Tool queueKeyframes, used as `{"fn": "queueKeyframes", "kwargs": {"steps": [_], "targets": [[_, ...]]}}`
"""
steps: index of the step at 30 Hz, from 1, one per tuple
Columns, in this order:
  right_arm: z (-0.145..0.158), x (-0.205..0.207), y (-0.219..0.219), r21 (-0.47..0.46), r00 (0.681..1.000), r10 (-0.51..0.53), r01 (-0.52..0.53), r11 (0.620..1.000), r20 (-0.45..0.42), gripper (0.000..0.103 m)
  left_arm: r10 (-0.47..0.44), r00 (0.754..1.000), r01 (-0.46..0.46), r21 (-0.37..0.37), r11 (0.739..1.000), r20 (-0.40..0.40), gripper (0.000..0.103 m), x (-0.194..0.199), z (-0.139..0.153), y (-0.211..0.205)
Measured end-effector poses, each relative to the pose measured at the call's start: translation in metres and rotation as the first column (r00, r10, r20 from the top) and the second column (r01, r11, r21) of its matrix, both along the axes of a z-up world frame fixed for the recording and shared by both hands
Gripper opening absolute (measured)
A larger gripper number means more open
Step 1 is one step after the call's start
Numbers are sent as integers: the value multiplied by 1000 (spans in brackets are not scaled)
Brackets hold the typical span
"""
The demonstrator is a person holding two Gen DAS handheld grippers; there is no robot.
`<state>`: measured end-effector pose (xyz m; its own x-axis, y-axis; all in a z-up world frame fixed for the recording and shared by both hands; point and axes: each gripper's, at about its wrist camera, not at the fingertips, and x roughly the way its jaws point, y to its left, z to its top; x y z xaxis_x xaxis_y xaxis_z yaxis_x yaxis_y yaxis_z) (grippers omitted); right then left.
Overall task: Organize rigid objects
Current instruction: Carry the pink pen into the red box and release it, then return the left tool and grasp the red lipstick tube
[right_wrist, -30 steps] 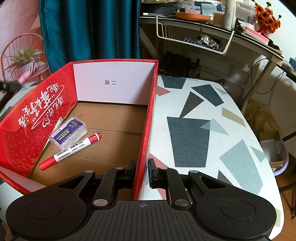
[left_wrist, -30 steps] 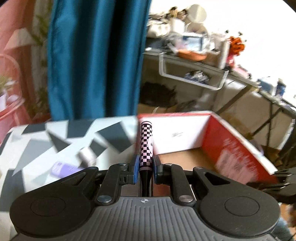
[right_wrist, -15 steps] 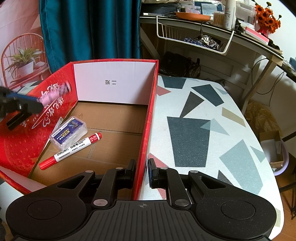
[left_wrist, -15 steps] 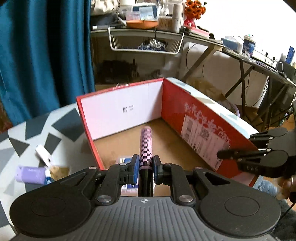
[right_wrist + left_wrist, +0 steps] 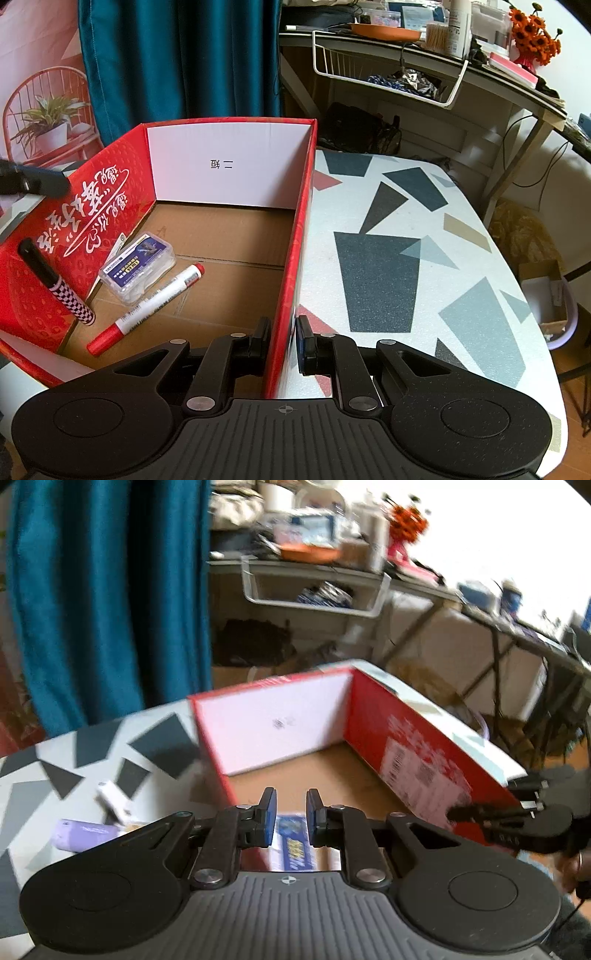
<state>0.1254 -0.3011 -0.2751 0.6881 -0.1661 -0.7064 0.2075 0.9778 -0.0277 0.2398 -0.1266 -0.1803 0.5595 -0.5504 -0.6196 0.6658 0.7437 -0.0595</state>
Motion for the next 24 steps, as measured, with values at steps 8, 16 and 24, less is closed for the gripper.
{"fn": "queueKeyframes", "kwargs": {"steps": [8, 16, 24], "targets": [[0, 0, -1, 1, 1000, 0, 0, 1000, 0, 13, 238, 971, -238, -7, 971, -11, 33, 30, 5, 60], [0, 0, -1, 1, 1000, 2, -2, 1000, 0, 13, 366, 928, -361, 69, 930, -73, 35, 43, -20, 101], [0, 0, -1, 1, 1000, 2, -2, 1000, 0, 13, 433, 888, -415, 132, 900, -159, 35, 53, -57, 114]]}}
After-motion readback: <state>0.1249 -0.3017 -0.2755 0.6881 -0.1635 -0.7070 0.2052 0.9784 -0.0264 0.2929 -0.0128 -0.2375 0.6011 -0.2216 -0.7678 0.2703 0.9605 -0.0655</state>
